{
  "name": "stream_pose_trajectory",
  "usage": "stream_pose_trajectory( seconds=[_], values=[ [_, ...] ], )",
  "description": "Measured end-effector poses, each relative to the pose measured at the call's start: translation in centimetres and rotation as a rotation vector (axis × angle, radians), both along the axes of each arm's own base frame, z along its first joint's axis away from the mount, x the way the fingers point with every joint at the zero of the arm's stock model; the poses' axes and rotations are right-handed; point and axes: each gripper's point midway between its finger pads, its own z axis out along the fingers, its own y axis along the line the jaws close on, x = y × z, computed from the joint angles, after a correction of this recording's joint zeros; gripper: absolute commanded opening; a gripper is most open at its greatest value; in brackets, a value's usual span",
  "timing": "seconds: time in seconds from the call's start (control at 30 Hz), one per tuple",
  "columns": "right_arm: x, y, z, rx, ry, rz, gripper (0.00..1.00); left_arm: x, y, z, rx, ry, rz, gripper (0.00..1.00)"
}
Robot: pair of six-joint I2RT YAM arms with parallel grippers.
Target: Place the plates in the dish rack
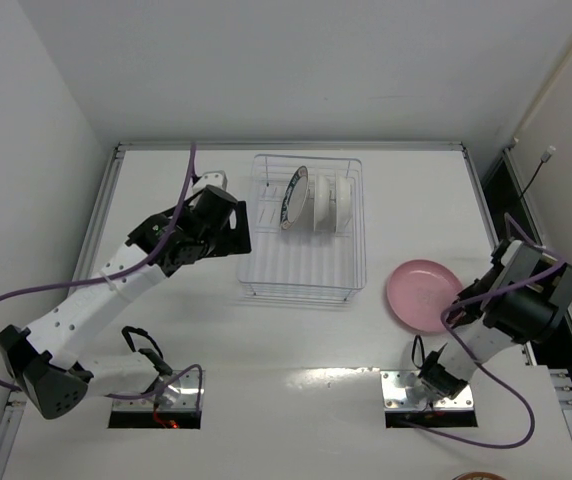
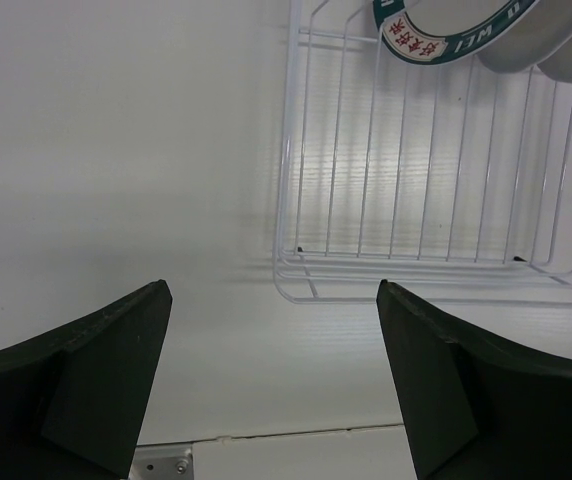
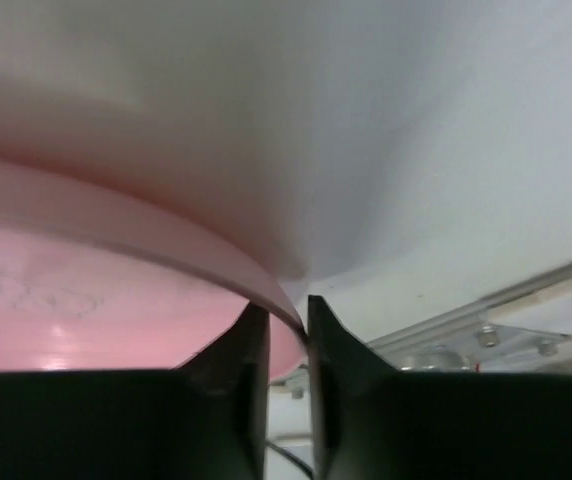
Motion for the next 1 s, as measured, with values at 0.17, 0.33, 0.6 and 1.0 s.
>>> stream_pose_trajectory(
  seconds=[0.17,0.33,0.6,1.0],
  values=[
    [1.5,0.7,0.7,0.073,-0.071,0.01,0.0,0.1,0.0,0.2,-0.001,-0.003,0.0,0.82],
    [3.8,-0.1,3.7,0.009,-0.169,0.044,0.0,0.3,-0.1,0.1,0.006,-0.002,0.005,0.82],
    [11.8,-1.8,23.4,-0.368,-0.671,0.068,0.0,0.4,-0.2,0.0,0.008,0.001,0.004,0.82],
    [26.5,16.5,36.1,-0.345,-0.955,0.444,0.0,0.7,0.6,0.1,0.044,-0.019,0.026,0.82]
  ],
)
